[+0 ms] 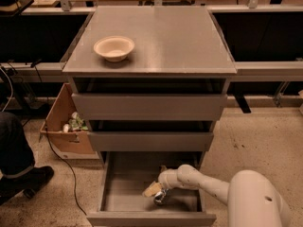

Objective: Place redbull can into bottom drawer

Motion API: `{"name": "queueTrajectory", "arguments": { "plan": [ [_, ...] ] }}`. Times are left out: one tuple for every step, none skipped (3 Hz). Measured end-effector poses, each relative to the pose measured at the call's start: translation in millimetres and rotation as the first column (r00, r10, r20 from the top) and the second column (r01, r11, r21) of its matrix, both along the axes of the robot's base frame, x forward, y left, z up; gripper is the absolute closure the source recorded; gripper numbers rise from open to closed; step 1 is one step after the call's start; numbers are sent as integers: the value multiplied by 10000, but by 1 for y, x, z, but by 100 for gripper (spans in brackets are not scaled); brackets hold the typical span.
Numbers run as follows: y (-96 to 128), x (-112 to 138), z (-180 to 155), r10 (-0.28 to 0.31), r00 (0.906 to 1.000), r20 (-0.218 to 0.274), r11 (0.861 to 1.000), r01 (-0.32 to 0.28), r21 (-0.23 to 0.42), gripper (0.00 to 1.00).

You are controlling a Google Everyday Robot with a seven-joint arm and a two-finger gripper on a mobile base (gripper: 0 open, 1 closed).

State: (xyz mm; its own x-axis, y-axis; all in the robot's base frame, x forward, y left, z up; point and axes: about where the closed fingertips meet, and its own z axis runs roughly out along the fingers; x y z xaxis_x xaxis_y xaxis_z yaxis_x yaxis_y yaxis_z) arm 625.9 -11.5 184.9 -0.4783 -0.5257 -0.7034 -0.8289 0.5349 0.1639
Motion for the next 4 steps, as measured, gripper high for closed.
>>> {"name": "queueTrajectory", "arguments": {
  "plan": [
    [-22,-22,21,-37,10000,61,9974,32,718,0],
    [-69,-54,60,-113,9992,384,9956,76,930,0],
    [-92,-81,102,133,9985,524,9985,-160,518,0],
    [-113,-102,149,260,9974,668,9991,-237,-342,0]
  ]
}}
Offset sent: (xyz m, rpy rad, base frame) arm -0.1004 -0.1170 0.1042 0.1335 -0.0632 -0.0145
